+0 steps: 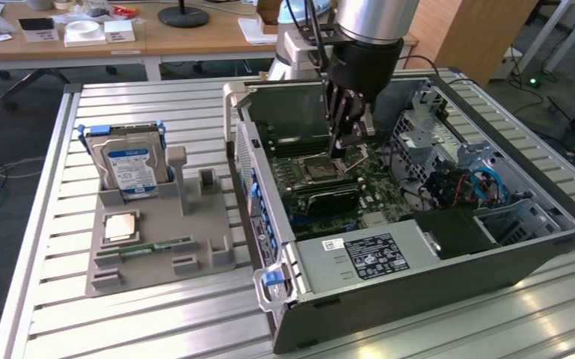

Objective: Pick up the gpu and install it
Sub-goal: 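Insert the gpu into the slot, then press down on the gpu until it lock into place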

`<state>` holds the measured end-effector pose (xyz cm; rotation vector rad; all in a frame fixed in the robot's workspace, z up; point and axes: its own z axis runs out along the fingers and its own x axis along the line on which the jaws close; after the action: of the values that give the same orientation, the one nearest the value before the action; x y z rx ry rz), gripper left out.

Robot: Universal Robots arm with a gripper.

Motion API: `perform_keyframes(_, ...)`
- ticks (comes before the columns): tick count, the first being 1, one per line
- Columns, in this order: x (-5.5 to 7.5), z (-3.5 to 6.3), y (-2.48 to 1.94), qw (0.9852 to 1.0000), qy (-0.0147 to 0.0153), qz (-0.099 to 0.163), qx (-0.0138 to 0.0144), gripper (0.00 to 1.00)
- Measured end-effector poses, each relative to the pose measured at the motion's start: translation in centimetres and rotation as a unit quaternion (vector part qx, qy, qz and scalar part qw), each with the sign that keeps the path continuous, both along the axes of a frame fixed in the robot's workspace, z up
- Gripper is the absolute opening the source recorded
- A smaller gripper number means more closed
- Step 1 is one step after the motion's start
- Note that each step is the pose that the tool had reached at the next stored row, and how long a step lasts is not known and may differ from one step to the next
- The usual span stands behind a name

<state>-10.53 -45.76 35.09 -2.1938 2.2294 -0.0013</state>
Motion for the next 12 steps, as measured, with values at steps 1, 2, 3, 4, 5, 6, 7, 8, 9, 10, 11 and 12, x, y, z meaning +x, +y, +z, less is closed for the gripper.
perform_keyframes(1, 0.00, 0.00, 0.00, 1.0000, 0.0000, 0.000, 0.0000, 0.11)
perform_keyframes(2, 0.00, 0.00, 0.00, 1.0000, 0.0000, 0.000, 0.0000, 0.11)
perform_keyframes(3, 0.00, 0.00, 0.00, 1.0000, 0.0000, 0.000, 0.0000, 0.11)
perform_keyframes(4, 0.00, 0.00, 0.00, 1.0000, 0.0000, 0.000, 0.0000, 0.11)
perform_keyframes(5, 0.00, 0.00, 0.00, 1.0000, 0.0000, 0.000, 0.0000, 0.11)
perform_keyframes(6, 0.00, 0.00, 0.00, 1.0000, 0.0000, 0.000, 0.0000, 0.11)
perform_keyframes(7, 0.00, 0.00, 0.00, 1.0000, 0.0000, 0.000, 0.0000, 0.11)
perform_keyframes(8, 0.00, 0.00, 0.00, 1.0000, 0.0000, 0.000, 0.0000, 0.11)
perform_keyframes(9, 0.00, 0.00, 0.00, 1.0000, 0.0000, 0.000, 0.0001, 0.11)
perform_keyframes(10, -0.01, -0.03, 0.01, 1.0000, 0.0000, 0.000, 0.0010, 0.11)
perform_keyframes(11, -0.01, -0.04, 0.04, 1.0000, 0.0000, 0.000, 0.0014, 0.11)
perform_keyframes(12, -0.01, -0.07, 0.10, 1.0000, 0.0000, 0.000, 0.0015, 0.11)
